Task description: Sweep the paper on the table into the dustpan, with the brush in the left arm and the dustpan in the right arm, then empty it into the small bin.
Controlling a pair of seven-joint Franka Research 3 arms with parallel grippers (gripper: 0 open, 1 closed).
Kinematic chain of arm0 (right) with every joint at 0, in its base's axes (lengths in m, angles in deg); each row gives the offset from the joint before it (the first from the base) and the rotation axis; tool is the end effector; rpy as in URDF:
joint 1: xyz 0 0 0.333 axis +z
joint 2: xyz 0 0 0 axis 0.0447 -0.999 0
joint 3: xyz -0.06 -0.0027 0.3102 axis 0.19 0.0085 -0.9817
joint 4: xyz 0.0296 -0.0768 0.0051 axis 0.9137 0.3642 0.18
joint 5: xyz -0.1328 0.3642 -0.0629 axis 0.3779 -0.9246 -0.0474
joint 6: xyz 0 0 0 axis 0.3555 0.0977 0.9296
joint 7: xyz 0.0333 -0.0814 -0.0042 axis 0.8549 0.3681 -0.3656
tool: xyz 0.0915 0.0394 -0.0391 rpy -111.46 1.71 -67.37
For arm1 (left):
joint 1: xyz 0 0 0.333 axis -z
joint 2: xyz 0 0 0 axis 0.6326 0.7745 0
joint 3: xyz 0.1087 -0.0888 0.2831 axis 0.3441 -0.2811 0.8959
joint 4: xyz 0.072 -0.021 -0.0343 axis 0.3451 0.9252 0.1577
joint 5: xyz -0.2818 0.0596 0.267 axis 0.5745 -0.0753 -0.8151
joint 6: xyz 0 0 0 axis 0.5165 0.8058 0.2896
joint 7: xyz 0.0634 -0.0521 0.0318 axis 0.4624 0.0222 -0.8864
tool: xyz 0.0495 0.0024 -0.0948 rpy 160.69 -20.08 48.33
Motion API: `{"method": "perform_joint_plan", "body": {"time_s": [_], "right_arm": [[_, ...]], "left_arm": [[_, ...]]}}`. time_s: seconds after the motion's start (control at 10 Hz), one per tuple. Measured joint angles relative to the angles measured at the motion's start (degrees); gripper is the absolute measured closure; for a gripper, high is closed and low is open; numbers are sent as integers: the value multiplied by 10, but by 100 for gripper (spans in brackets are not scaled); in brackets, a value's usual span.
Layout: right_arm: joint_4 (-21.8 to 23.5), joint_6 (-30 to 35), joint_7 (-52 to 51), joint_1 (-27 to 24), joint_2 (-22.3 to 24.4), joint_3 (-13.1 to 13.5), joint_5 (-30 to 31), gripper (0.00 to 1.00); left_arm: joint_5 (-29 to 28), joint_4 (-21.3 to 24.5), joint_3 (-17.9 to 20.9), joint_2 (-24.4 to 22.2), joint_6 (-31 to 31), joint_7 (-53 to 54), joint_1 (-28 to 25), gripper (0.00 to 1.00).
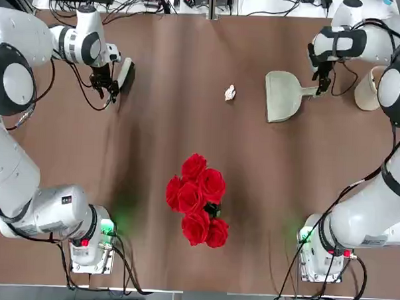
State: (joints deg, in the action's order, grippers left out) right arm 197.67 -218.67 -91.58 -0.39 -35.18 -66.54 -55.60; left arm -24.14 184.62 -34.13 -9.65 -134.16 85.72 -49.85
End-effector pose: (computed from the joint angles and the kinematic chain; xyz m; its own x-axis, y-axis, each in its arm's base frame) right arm 0.5908 -0.0256 0.2366 -0.0433 0.9975 -0.0550 0.9851 0.0335 -0.1687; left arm 0.5237 -0.0200 0.2351 0.9265 -0.2369 -0.2924 -0.2526 -0.9674 -0.0167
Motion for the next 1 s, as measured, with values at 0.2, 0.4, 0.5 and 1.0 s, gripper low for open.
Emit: {"method": "perform_joint_plan", "body": {"time_s": [0.2,0.4,0.5,1.0], "right_arm": [[0,0,0,1,0,-2,0,4],[0,0,0,1,0,-3,0,9],[0,0,1,1,0,-3,0,17],[0,0,5,1,0,-2,-1,39]], "left_arm": [[0,2,0,2,-1,0,0,33],[0,2,0,2,-3,0,0,38],[0,2,0,2,-4,0,0,42],[0,-9,0,3,-7,0,0,73]]}}
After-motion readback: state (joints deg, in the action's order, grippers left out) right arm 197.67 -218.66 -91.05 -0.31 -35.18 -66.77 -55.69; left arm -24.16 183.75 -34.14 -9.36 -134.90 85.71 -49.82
